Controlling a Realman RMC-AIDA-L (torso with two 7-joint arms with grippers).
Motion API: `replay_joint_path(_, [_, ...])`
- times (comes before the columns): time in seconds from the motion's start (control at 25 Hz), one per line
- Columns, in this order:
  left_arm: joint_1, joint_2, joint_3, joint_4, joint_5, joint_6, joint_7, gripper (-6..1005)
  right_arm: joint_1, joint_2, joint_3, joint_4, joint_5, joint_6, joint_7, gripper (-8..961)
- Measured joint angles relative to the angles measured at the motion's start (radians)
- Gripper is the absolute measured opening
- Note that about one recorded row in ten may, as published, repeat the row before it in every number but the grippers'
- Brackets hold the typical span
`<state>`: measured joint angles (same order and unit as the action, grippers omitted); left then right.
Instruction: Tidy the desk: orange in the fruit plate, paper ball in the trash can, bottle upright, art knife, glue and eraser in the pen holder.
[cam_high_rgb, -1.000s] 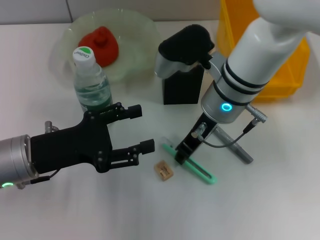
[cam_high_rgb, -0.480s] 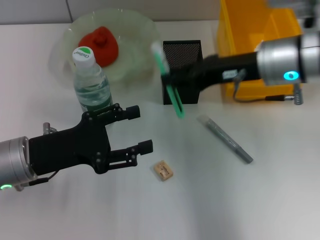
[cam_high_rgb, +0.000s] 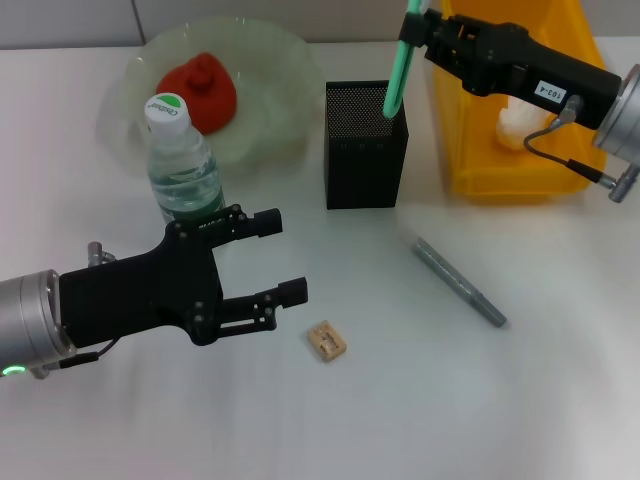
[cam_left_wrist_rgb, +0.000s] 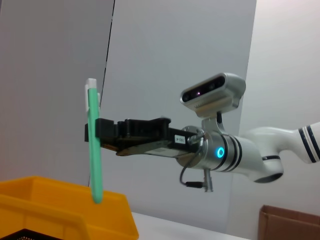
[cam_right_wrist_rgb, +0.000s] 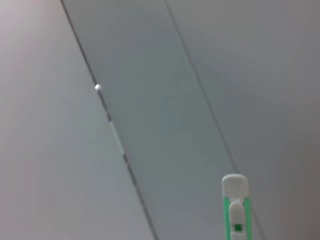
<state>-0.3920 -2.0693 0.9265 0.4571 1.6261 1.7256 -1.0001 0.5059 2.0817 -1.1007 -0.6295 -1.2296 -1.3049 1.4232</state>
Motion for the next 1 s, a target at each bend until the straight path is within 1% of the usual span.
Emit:
replay_joint_path(0.08, [0.0,0.0,0.0,0.0,0.0,-0.001,0.0,803,0.01,0.002,0.005,0.05,0.052,0.027,-0.116,193])
replay_joint_path(0.24, [-0.001,0.0,0.0,-0.001,0.0,-0.003,0.0,803,0.025,0.003,-0.001,0.075,0.066,0.076,-0.18,195])
replay_joint_path(0.44, [-0.001,0.0,0.0,-0.002,-0.001,-0.006,0.0,803,0.063,0.004,-0.006,0.133,0.064,0.133,-0.28,198])
replay_joint_path(0.48, [-0.001,0.0,0.0,-0.002,-0.001,-0.006,0.0,803,0.079,0.004,-0.007,0.157,0.063,0.141,-0.302,199])
replay_joint_path(0.64, [-0.002,0.0,0.0,-0.002,-0.002,-0.007,0.0,803,0.099,0.004,-0.012,0.186,0.062,0.155,-0.33,201])
replay_joint_path(0.72, [-0.002,0.0,0.0,-0.002,-0.002,-0.007,0.0,803,0.105,0.004,-0.032,0.192,0.061,0.171,-0.345,203])
replay_joint_path(0.88, [-0.004,0.0,0.0,-0.002,-0.002,-0.009,0.0,803,0.114,0.005,-0.104,0.19,0.061,0.234,-0.353,205])
replay_joint_path(1.0, [-0.006,0.0,0.0,-0.002,-0.002,-0.012,0.0,803,0.115,0.007,-0.118,0.188,0.063,0.25,-0.354,207])
